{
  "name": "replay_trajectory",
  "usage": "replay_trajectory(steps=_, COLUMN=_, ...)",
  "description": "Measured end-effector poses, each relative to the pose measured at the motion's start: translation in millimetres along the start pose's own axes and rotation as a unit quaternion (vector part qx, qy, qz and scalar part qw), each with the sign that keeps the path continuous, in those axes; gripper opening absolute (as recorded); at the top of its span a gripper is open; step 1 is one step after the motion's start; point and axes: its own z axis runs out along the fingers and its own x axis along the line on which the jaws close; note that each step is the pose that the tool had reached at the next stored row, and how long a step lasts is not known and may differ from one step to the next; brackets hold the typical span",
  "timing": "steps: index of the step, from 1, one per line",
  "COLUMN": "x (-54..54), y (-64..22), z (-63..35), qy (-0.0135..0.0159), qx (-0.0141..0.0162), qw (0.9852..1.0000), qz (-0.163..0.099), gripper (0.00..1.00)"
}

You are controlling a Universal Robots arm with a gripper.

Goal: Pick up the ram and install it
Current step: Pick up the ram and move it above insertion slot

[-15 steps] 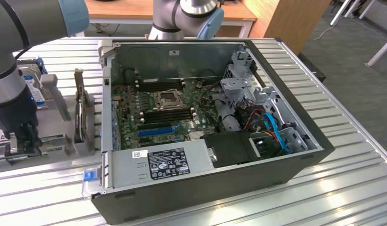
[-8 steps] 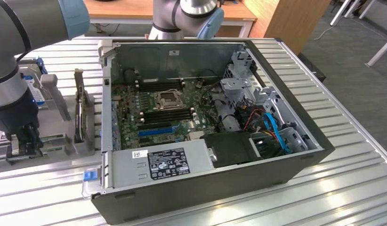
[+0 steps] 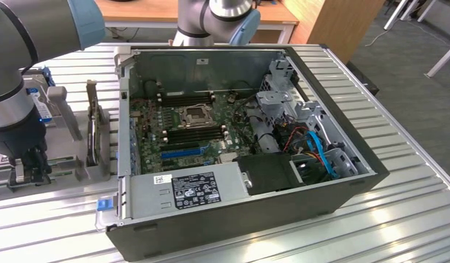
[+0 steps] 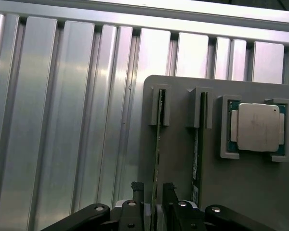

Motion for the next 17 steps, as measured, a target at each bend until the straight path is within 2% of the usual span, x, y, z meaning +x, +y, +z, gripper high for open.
replay_trajectory(steps=17, x=-1.8, y=-0.2, z=0.2, qy=-0.0001, qx=0.0001, qw=1.0, qz=0.0, gripper=0.3)
